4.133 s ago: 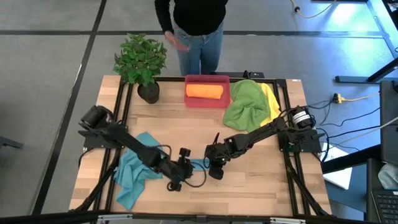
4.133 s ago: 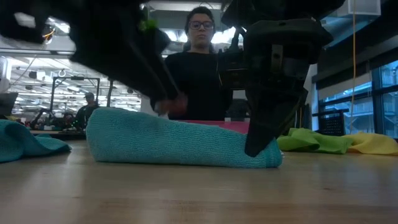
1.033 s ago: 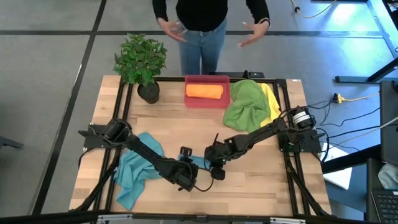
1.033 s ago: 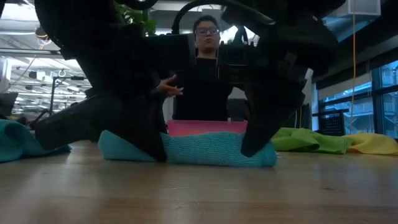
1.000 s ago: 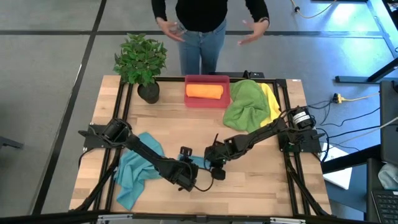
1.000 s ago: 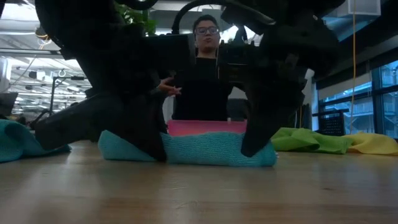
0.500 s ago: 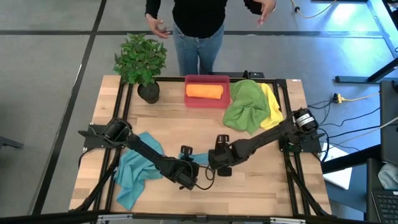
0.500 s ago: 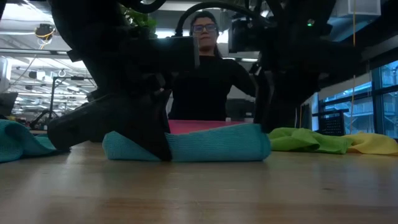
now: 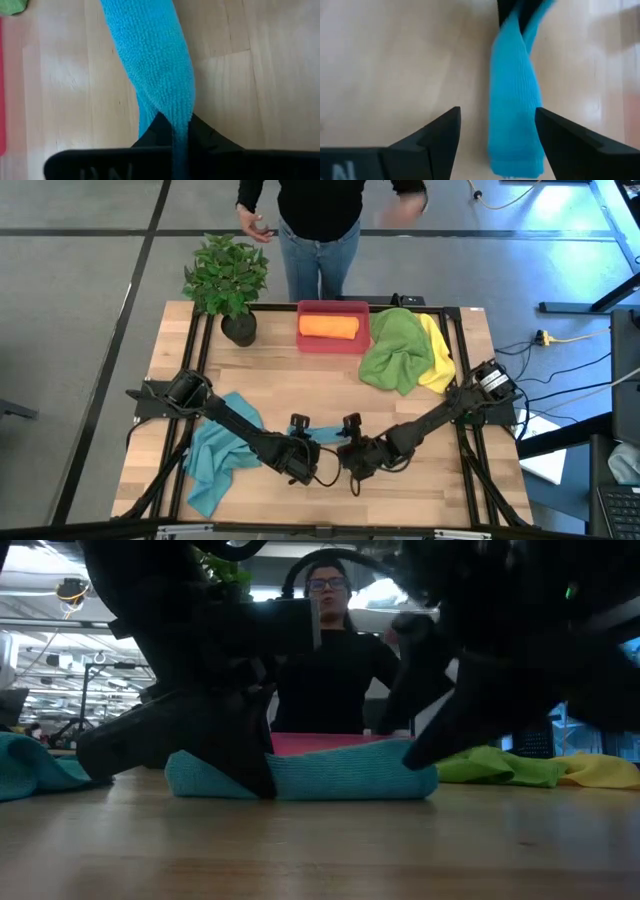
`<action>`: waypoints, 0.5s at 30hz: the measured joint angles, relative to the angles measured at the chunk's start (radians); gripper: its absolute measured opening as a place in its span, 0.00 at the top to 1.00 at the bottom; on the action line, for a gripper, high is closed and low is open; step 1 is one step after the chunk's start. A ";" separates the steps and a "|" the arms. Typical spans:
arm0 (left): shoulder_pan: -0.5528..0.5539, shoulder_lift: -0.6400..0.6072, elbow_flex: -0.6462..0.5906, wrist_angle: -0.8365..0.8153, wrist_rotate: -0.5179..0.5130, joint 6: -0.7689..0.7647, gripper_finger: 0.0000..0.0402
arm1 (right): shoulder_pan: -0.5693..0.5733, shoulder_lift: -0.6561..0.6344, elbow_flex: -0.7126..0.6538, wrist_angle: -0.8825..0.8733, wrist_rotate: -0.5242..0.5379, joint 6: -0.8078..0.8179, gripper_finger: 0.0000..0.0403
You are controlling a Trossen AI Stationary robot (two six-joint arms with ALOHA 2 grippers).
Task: Roll microfiber towels into tight, uniform cylinder then place into a basket
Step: Put the right rolled blue towel into the red bin
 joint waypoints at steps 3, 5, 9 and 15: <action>0.000 0.000 0.000 0.000 0.000 -0.001 0.99 | -0.018 0.005 -0.038 0.026 0.002 0.014 0.37; 0.000 0.000 0.000 0.000 0.000 -0.001 0.99 | -0.027 0.011 -0.051 0.031 0.007 0.023 0.37; 0.002 0.000 0.000 0.002 0.003 0.000 0.99 | -0.038 0.032 -0.056 0.046 0.013 -0.003 0.37; 0.002 0.000 0.000 0.002 0.003 0.000 0.99 | -0.041 0.064 -0.052 0.069 0.021 -0.029 0.50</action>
